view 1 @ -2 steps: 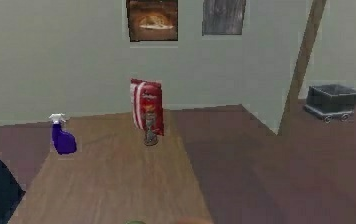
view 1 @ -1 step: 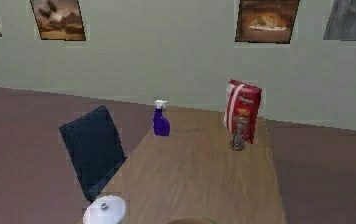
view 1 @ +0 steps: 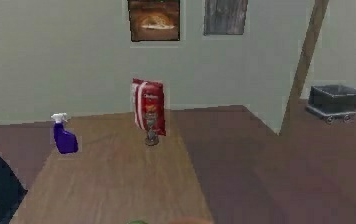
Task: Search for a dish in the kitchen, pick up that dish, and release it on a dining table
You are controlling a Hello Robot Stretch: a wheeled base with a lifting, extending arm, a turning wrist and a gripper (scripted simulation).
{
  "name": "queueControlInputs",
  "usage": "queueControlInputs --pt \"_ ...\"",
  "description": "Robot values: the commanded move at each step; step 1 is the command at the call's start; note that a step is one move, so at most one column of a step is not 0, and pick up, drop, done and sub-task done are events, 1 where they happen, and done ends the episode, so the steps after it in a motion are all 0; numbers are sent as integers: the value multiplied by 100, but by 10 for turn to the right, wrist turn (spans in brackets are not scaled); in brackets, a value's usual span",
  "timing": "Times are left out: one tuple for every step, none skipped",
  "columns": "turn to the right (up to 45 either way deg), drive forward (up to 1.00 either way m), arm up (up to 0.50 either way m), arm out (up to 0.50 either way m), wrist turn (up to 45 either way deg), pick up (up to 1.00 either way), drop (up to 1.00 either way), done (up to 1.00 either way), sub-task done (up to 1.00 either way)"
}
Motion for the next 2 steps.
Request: queueControlInputs --pt "-450 0 0 0 0 0 0 0 0" --pt "-420 0 0 0 0 0 0 0 0"
